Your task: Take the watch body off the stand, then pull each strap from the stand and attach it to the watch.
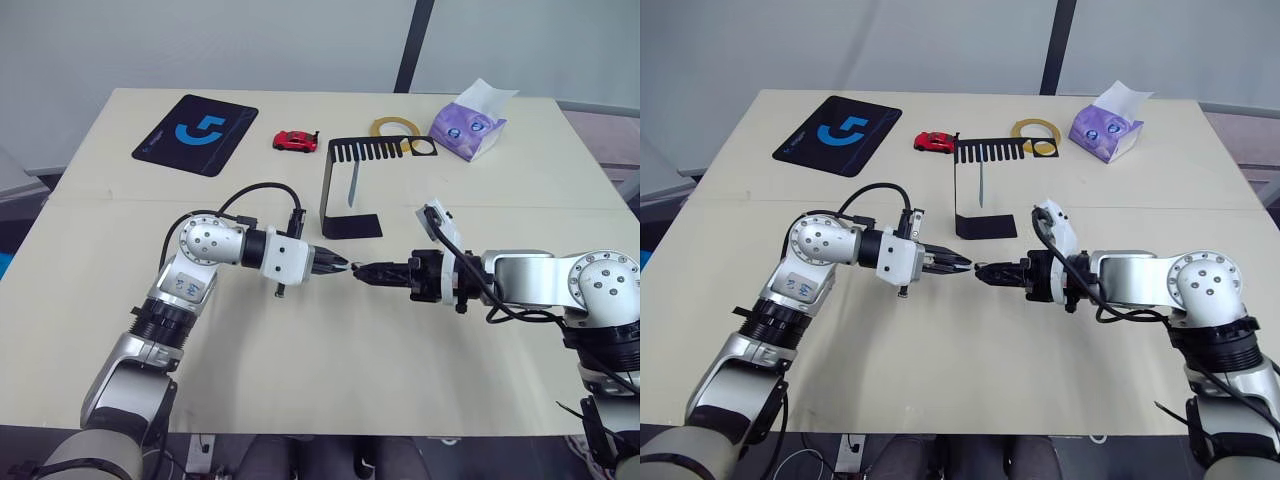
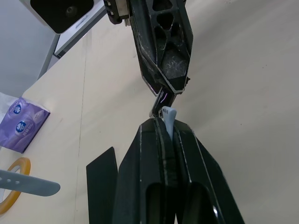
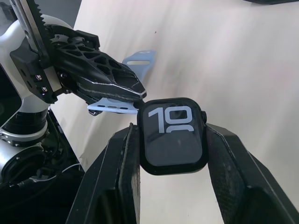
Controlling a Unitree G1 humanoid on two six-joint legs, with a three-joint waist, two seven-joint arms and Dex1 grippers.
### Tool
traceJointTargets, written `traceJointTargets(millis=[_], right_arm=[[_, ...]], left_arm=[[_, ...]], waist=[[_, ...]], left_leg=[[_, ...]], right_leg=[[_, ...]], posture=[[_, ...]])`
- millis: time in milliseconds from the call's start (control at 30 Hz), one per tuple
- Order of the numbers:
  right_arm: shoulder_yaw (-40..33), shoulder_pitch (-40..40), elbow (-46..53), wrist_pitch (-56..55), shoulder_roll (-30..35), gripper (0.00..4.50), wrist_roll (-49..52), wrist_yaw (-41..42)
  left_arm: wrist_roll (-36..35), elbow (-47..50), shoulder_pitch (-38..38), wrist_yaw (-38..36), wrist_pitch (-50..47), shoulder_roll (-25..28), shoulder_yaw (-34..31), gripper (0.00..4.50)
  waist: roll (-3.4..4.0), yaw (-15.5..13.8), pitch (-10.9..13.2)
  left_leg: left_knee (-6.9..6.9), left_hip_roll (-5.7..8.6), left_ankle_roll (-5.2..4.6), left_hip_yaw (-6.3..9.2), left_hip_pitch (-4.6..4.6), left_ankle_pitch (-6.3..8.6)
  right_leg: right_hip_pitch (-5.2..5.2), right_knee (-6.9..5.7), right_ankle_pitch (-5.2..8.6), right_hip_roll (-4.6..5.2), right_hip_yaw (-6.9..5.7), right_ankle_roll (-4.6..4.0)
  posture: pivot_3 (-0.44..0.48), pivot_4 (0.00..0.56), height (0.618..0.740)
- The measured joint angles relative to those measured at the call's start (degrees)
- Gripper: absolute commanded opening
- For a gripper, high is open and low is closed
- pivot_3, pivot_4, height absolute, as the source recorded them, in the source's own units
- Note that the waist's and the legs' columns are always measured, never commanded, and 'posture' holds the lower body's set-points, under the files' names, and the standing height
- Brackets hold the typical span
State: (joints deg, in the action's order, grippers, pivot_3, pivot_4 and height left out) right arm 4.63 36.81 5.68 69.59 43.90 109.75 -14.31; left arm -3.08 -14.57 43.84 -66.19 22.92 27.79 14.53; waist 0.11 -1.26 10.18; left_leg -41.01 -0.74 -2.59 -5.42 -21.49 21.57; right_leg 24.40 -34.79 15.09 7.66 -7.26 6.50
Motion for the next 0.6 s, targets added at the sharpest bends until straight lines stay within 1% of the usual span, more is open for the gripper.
traceJointTargets(millis=[600], right_arm=[[0.21, 0.01, 0.01, -0.88, 0.43, 2.01, 0.54, 0.01]], left_arm=[[0.08, -0.27, 0.16, 0.24, -0.28, 0.05, 0.0, 0.0]], waist=[[0.0, -0.01, 0.0]], left_leg=[[0.0, -0.01, -0.02, 0.0, -0.01, 0.01]], right_leg=[[0.0, 0.02, 0.0, 0.0, -0.01, 0.0]], posture=[[0.0, 0.15, 0.738]])
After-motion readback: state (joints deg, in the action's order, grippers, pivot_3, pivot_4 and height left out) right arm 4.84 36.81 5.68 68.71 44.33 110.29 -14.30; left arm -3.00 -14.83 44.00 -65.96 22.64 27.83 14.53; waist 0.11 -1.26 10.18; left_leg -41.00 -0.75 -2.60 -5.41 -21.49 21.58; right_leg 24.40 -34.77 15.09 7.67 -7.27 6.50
